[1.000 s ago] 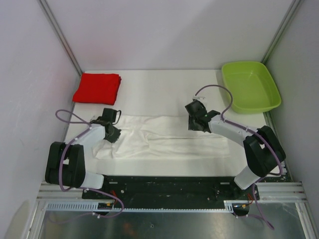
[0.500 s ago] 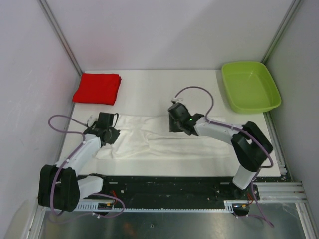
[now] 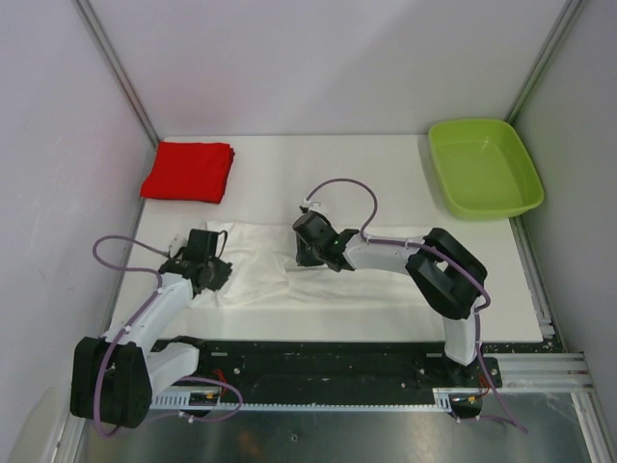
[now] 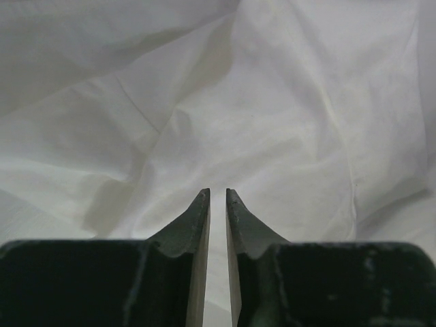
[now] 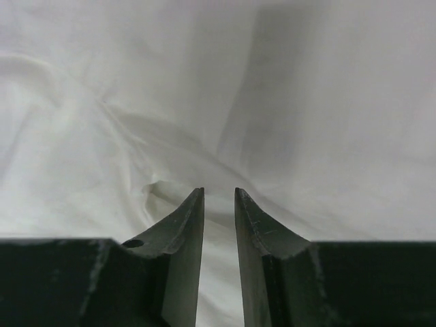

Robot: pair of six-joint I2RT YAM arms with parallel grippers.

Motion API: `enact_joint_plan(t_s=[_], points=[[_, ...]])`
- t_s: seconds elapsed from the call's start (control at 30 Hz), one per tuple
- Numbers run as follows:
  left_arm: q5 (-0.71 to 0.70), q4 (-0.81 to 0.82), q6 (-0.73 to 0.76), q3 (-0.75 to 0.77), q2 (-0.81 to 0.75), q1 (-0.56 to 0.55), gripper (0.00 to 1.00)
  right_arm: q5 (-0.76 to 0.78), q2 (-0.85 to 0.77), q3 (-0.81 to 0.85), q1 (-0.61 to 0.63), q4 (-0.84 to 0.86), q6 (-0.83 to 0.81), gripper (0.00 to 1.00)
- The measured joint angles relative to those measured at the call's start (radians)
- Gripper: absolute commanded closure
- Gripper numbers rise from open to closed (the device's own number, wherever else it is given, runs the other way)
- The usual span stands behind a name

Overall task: Fold and stack the t-shirts
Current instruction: Fold the other side of the tshirt into a rectangle

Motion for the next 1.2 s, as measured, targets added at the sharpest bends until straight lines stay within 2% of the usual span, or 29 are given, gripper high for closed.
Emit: enact_joint_plan(t_s=[0.3,0.5,0.87,1.07,1.2], points=[[0.027,-0.007,-0.002,-0.004,-0.010,0.000,0.82,0.034,0.005,0.076,0.008,-0.012,0.008,0.75],[0.039,-0.019,-0.027,-0.036,-0.044,-0.002,0.82,0.015,0.097,0.206,0.018,-0.015,0.007,0.77],[0.053,-0.043,-0.079,-0.075,-0.106,-0.003,0.79,0.003,0.170,0.220,0.081,-0.070,0.010,0.79],[0.052,-0.046,-0.119,-0.093,-0.083,-0.003,0.76,0.005,0.163,0.225,0.070,-0.095,0.006,0.74],[0.040,-0.046,-0.149,-0.093,-0.024,-0.003,0.75,0.020,0.116,0.225,0.029,-0.171,-0.016,0.64]])
